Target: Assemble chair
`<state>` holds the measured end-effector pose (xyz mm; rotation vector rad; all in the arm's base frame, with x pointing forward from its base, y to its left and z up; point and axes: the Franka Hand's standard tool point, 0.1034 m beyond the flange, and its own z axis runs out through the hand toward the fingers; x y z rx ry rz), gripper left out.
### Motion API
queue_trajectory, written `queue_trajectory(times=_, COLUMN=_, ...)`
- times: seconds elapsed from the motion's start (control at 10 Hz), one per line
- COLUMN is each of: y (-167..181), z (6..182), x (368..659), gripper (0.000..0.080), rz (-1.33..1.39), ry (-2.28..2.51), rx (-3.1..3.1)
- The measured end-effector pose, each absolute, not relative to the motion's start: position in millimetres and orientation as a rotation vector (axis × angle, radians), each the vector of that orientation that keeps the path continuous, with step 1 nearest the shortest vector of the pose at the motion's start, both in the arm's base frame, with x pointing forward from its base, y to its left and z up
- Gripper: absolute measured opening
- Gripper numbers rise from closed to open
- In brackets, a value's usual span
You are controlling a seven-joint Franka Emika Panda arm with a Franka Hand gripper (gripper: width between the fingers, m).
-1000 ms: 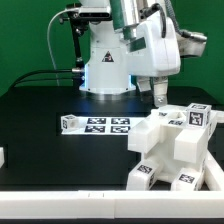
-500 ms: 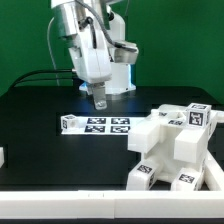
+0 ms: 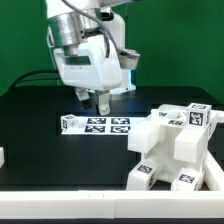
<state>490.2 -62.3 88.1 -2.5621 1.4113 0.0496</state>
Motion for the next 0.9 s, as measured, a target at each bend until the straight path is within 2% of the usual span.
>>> queue_trajectory(times=0.1, y=-74, z=82.4, x=480, gripper=0.0649, rz=0.054, ry=1.353, rx=-2.594)
queue_trajectory(times=0.5, y=-72, z=82.3, x=481, gripper=0.0649, rz=0.064, ry=1.396, rx=-2.569)
queue_trajectory(times=0.7, y=-91, z=70.5, x=435, gripper=0.0649, rz=0.445, ry=1.399, rx=-2.501)
queue_trajectory(times=0.8, y=-102, z=67.3, x=430, gripper=0.0649, rz=0.440, ry=1.413, rx=-2.514)
queue_trajectory(times=0.9, y=-99, z=58.0, x=411, gripper=0.0649, rz=0.441, ry=1.417, rx=-2.535)
